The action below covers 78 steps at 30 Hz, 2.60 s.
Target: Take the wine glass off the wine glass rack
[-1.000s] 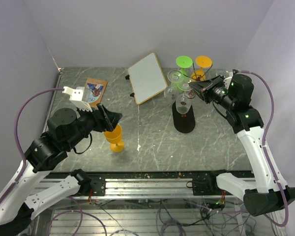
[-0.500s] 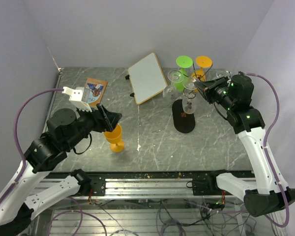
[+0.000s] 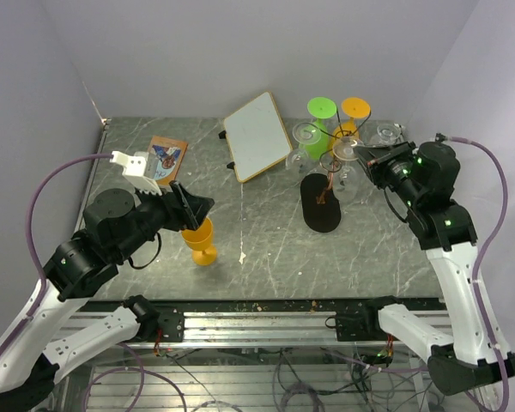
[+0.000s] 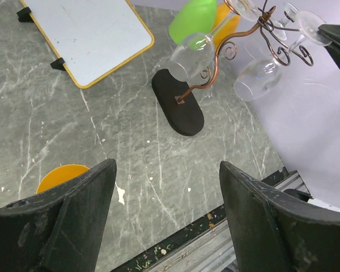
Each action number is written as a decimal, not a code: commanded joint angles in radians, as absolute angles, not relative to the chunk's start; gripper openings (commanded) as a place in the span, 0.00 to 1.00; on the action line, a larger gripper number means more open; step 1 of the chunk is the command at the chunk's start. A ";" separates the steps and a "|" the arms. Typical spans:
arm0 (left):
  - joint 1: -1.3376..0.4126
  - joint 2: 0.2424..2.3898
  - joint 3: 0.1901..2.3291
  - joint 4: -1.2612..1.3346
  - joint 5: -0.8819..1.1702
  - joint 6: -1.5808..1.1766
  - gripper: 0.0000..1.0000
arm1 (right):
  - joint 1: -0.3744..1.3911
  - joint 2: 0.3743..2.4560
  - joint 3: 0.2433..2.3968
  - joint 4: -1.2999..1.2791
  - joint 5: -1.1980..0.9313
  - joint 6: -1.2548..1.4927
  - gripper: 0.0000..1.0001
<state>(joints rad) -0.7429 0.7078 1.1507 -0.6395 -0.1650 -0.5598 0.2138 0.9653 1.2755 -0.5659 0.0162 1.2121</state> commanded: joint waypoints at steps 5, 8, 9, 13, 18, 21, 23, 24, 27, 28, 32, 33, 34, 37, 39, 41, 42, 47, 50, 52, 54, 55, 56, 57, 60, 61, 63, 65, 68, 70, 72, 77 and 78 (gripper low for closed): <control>-0.738 0.725 1.150 -0.564 -0.106 -0.576 0.84 | 0.219 0.788 1.218 -0.576 -0.007 1.184 0.00; -0.738 0.738 1.168 -0.563 -0.101 -0.566 0.84 | 0.218 0.725 1.202 -0.612 -0.007 1.190 0.00; -0.739 0.742 1.173 -0.559 -0.097 -0.564 0.84 | 0.219 0.705 1.194 -0.618 -0.010 1.189 0.00; -0.739 0.759 1.174 -0.516 -0.046 -0.568 0.84 | 0.219 0.624 1.153 -0.600 -0.062 1.159 0.00; -0.739 0.783 1.149 -0.402 0.061 -0.595 0.84 | 0.219 0.551 1.139 -0.586 -0.154 1.177 0.00; -0.739 0.797 1.135 -0.338 0.108 -0.612 0.84 | 0.218 0.531 1.125 -0.530 -0.271 1.233 0.00; -0.739 0.806 1.125 -0.305 0.134 -0.623 0.84 | 0.219 0.531 1.116 -0.480 -0.342 1.267 0.00; -0.739 0.811 1.118 -0.291 0.146 -0.629 0.84 | 0.219 0.533 1.113 -0.454 -0.377 1.282 0.00; -0.739 0.820 1.107 -0.248 0.181 -0.648 0.84 | 0.218 0.535 1.095 -0.362 -0.465 1.344 0.00; -0.739 0.821 1.103 -0.234 0.196 -0.654 0.84 | 0.218 0.537 1.091 -0.328 -0.481 1.368 0.00; -0.738 0.819 1.073 -0.152 0.252 -0.694 0.84 | 0.219 0.567 1.083 -0.156 -0.530 1.479 0.00; -0.739 0.818 1.063 -0.117 0.266 -0.708 0.84 | 0.219 0.582 1.079 -0.110 -0.544 1.509 0.00; -0.738 0.818 1.052 -0.087 0.281 -0.723 0.84 | 0.218 0.589 1.076 -0.057 -0.550 1.537 0.00; -0.738 0.816 1.015 0.007 0.323 -0.776 0.84 | 0.219 0.629 1.074 0.065 -0.571 1.617 0.00; -0.738 0.816 0.997 0.079 0.351 -0.812 0.84 | 0.219 0.649 1.061 0.141 -0.579 1.672 0.00; -0.738 0.818 0.974 0.143 0.372 -0.847 0.84 | 0.218 0.664 1.035 0.235 -0.586 1.738 0.00; -0.738 0.819 0.968 0.164 0.375 -0.860 0.84 | 0.219 0.673 1.021 0.283 -0.592 1.776 0.00; -0.738 0.829 0.943 0.238 0.380 -0.912 0.84 | 0.219 0.716 0.937 0.558 -0.621 1.959 0.00; -0.738 0.837 0.924 0.293 0.387 -0.947 0.84 | 0.219 0.743 0.917 0.669 -0.635 2.028 0.00; -0.739 0.840 0.913 0.322 0.388 -0.968 0.84 | 0.219 0.752 0.905 0.703 -0.637 2.054 0.00; -0.738 0.839 0.903 0.342 0.381 -0.983 0.84 | 0.219 0.754 0.892 0.731 -0.633 2.077 0.00; -0.738 0.838 0.898 0.350 0.375 -0.991 0.85 | 0.218 0.756 0.886 0.744 -0.631 2.089 0.00; -0.739 0.836 0.890 0.371 0.373 -1.000 0.85 | 0.219 0.758 0.882 0.755 -0.630 2.100 0.00; -0.738 0.838 0.883 0.394 0.375 -1.011 0.85 | 0.219 0.761 0.878 0.763 -0.633 2.108 0.00; -0.738 0.857 0.871 0.467 0.410 -1.048 0.85 | 0.219 0.771 0.854 0.816 -0.631 2.156 0.00; -0.739 0.867 0.872 0.482 0.419 -1.057 0.85 | 0.219 0.774 0.847 0.837 -0.632 2.169 0.00; -0.739 0.879 0.869 0.524 0.438 -1.079 0.84 | 0.218 0.780 0.840 0.851 -0.635 2.184 0.00; -0.738 0.891 0.862 0.607 0.461 -1.109 0.84 | 0.218 0.781 0.833 0.855 -0.632 2.189 0.00; -0.738 0.912 0.849 0.718 0.503 -1.165 0.81 | 0.218 0.784 0.824 0.872 -0.624 2.200 0.00; -0.738 0.932 0.836 0.796 0.525 -1.204 0.79 | 0.219 0.787 0.821 0.890 -0.623 2.205 0.00; -0.738 0.952 0.826 0.879 0.542 -1.247 0.76 | 0.219 0.788 0.815 0.900 -0.620 2.214 0.00; -0.739 1.013 0.819 1.098 0.580 -1.368 0.67 | 0.219 0.791 0.788 0.930 -0.607 2.239 0.00; -0.739 1.024 0.820 1.133 0.588 -1.388 0.65 | 0.219 0.792 0.784 0.932 -0.605 2.242 0.00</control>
